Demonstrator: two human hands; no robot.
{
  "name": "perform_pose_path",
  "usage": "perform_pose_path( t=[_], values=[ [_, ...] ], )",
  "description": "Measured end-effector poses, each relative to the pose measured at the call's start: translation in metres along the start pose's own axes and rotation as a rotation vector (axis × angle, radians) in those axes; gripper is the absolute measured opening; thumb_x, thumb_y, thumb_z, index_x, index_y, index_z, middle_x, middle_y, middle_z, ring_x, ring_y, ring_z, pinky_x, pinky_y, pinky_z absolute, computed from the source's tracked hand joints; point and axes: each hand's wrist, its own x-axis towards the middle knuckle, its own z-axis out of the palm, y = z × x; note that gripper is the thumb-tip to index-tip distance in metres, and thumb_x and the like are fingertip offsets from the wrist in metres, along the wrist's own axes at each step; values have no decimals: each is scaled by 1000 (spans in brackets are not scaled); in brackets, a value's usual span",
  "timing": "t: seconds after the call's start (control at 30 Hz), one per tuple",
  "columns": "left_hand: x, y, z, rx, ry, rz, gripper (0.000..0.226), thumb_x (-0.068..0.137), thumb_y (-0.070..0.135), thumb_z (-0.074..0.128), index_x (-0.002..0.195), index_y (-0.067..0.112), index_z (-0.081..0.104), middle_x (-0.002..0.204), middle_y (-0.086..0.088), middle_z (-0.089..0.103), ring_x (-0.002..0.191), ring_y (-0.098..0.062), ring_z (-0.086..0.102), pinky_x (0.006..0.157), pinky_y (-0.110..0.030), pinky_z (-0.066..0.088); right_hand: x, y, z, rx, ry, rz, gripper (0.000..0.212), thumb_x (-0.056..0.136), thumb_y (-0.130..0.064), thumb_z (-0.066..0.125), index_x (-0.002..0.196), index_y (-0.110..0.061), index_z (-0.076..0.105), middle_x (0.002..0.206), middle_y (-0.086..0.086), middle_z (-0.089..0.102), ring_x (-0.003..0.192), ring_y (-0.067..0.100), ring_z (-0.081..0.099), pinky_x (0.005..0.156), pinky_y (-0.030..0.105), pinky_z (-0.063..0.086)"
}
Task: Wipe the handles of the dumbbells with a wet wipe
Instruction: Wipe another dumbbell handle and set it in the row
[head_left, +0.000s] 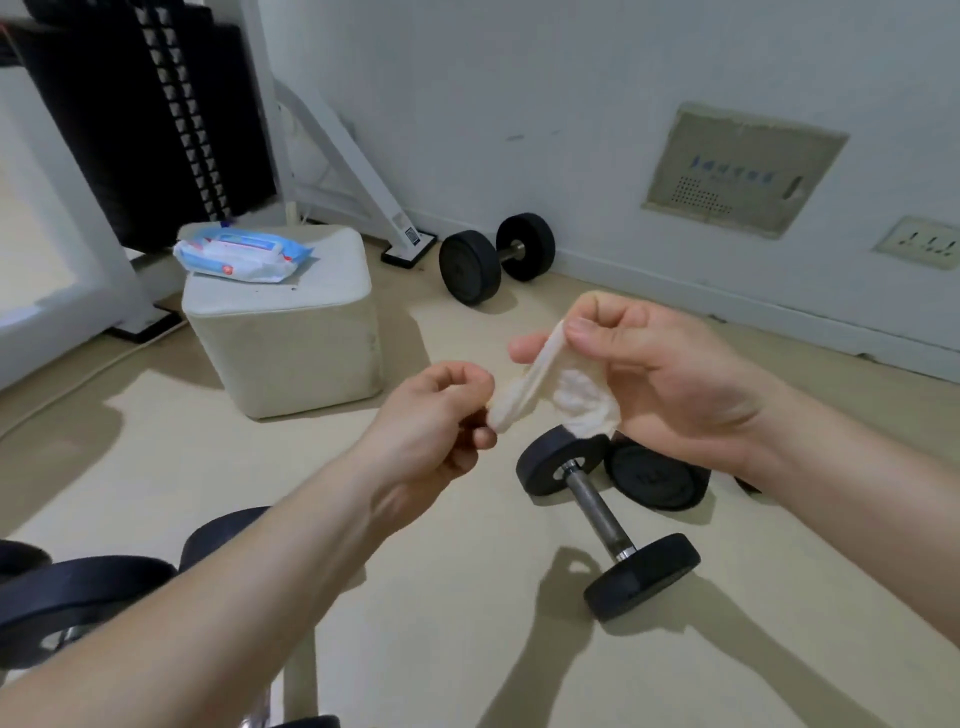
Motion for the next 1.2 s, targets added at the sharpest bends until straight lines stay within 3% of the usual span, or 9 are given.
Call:
perform_pose_path(
  t=[0.17, 0.3, 0.5, 0.6, 0.83, 0.97, 1.04, 1.1, 1.2],
  values=[
    [11, 5, 40, 503, -182, 12, 12, 96, 13, 53, 92, 14, 65, 80, -5, 69, 69, -11, 58, 63, -24, 40, -8, 13, -65, 21, 172, -77, 4, 81, -15, 64, 80, -12, 66, 80, 7, 67, 74, 20, 58, 77, 36, 45],
    [38, 2, 82, 951, -117, 83, 12, 95, 25, 56, 88, 22, 66, 86, 4, 66, 78, -10, 58, 69, -24, 47, -19, 26, -112, 66, 241, -57, 19, 74, -12, 70, 94, -9, 70, 79, 1, 68, 75, 16, 62, 76, 32, 50],
    [79, -10, 154, 400, -184, 69, 41, 88, 42, 61, 101, 3, 63, 84, -9, 64, 79, -20, 60, 74, -32, 49, -24, 41, -168, 25, 289, -88, 32, 75, -13, 68, 106, -20, 71, 105, 6, 71, 102, 24, 66, 91, 42, 51],
    [92, -38, 180, 300, -87, 88, 37, 76, 26, 75, 96, -2, 63, 86, -17, 65, 80, -27, 59, 84, -43, 49, -26, 53, -197, 62, 240, -57, 34, 88, -4, 58, 113, -24, 66, 109, 1, 71, 105, 19, 65, 91, 37, 52],
    [88, -99, 200, -67, 51, 22, 10, 93, 9, 57, 84, 8, 53, 65, -5, 60, 53, -16, 57, 53, -21, 49, -35, 93, -252, 226, 128, 140, 44, 70, -3, 65, 114, -4, 59, 94, 18, 69, 86, 28, 66, 72, 34, 57],
    [83, -130, 187, 337, 177, 110, 15, 96, 11, 54, 83, 10, 48, 59, 3, 52, 51, -15, 44, 49, -22, 39, -34, 118, -263, 67, -87, 399, 32, 72, -4, 68, 104, -1, 69, 96, 19, 70, 84, 27, 66, 78, 38, 54],
    [80, -145, 175, 616, 245, 174, 12, 96, 18, 56, 85, 17, 50, 60, 9, 54, 55, -15, 46, 54, -26, 41, -29, 135, -263, -287, -62, 338, 12, 74, -9, 75, 83, -2, 72, 76, 14, 64, 71, 24, 58, 71, 37, 48],
    [74, -159, 166, 764, 315, 187, 9, 93, 25, 59, 88, 25, 52, 67, 6, 59, 63, -15, 52, 63, -30, 46, -25, 151, -265, -528, 21, 202, 15, 75, -17, 78, 72, -6, 67, 68, 2, 55, 66, 17, 50, 66, 33, 42],
    [60, -187, 167, 1119, 228, 91, 28, 83, 42, 68, 107, 34, 54, 94, 13, 60, 89, -9, 52, 77, -30, 48, -29, 171, -267, -753, -184, 188, 11, 75, -21, 78, 71, -20, 68, 99, -17, 65, 88, 1, 59, 79, 22, 44]
  ],
)
